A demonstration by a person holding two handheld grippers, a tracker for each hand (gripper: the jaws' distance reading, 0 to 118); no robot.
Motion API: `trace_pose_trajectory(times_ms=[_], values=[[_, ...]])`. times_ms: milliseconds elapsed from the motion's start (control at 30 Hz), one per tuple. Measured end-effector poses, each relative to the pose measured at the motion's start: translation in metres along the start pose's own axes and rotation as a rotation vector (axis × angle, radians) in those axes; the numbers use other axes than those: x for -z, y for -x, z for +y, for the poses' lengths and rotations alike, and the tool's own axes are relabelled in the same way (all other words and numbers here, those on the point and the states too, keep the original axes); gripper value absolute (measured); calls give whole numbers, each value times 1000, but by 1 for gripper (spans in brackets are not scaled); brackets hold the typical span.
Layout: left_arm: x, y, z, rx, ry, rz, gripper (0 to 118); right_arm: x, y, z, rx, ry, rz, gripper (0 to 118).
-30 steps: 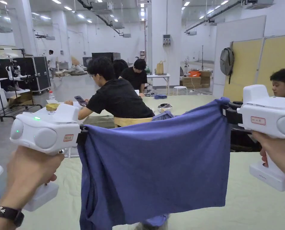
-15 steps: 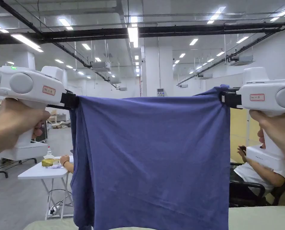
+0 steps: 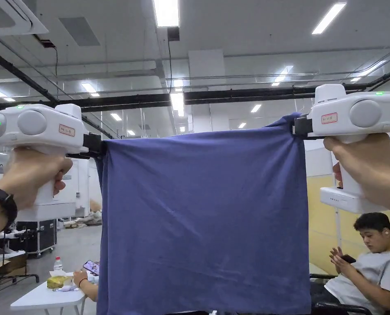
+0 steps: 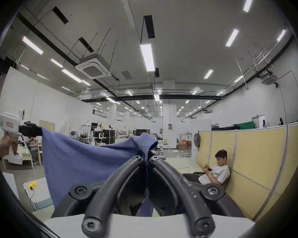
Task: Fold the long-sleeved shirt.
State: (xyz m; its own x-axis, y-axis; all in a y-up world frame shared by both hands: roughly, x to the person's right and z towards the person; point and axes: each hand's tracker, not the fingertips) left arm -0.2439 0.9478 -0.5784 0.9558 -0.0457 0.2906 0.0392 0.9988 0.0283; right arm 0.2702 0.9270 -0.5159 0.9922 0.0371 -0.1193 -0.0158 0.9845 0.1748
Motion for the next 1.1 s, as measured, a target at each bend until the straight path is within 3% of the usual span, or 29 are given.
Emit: trace_pose_trajectory(times_ms=[500,1100], values=[[35,-2,-16,21,3,8,7,37,-11,-26,7,29,-31,5],[154,26,-33,21,-10,56,7,169,-22,-64,-53,42,-77,5]])
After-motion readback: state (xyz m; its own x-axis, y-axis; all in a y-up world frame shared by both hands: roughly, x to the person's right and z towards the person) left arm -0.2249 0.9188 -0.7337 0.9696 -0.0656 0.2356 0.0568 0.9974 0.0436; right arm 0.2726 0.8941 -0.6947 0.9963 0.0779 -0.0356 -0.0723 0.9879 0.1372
